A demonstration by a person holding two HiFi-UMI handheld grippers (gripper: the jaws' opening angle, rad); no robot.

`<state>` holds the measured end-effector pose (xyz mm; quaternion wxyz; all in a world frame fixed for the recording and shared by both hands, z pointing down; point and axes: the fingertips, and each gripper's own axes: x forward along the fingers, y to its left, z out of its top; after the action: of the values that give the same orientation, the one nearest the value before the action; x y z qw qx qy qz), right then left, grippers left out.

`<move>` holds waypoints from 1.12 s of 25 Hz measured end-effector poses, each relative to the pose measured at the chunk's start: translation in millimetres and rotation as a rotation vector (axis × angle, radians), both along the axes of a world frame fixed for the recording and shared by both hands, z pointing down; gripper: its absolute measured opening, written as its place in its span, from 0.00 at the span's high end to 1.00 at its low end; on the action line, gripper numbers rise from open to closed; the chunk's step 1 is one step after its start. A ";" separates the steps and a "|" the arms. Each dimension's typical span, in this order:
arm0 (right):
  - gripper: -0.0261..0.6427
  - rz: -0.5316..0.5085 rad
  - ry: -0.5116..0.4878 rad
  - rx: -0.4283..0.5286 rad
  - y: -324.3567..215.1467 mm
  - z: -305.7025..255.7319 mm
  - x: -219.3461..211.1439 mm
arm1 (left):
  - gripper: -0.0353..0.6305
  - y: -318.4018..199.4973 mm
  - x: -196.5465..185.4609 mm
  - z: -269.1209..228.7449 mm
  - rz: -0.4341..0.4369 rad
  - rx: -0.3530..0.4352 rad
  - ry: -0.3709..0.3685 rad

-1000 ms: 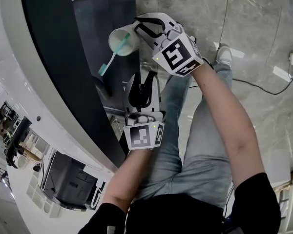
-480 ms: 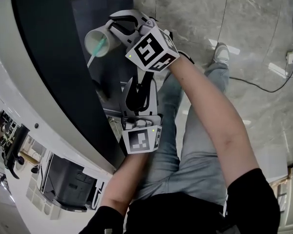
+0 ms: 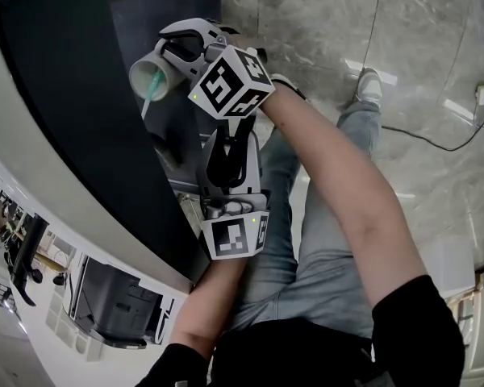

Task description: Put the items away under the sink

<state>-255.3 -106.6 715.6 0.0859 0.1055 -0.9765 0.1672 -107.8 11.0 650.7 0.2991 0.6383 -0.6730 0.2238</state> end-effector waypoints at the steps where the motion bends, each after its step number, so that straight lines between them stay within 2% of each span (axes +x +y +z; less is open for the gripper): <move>1: 0.88 -0.003 0.000 0.009 1.9 0.0 -2.0 | 0.68 0.5 -1.5 -0.1 -0.008 0.002 -0.003; 8: 0.88 -0.068 0.003 0.036 20.6 -2.0 -21.2 | 0.68 6.6 -5.2 0.4 -0.026 0.007 -0.023; 12: 0.87 -0.057 0.016 -0.030 19.1 3.8 -18.0 | 0.68 2.0 -4.6 0.0 -0.014 0.004 -0.023; 17: 0.75 -0.057 0.029 -0.061 17.9 9.5 -7.0 | 0.68 0.9 -5.3 -0.5 -0.015 0.012 -0.028; 23: 0.74 0.009 0.057 -0.133 9.3 22.2 16.1 | 0.68 3.9 -5.4 0.5 -0.019 -0.001 -0.036; 28: 0.74 0.067 0.119 -0.165 4.3 33.5 58.2 | 0.68 3.0 -3.6 1.1 -0.027 -0.011 -0.019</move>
<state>-197.1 -102.4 749.1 0.1464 0.1402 -0.9486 0.2433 -111.5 14.0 651.8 0.2990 0.6253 -0.6833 0.2295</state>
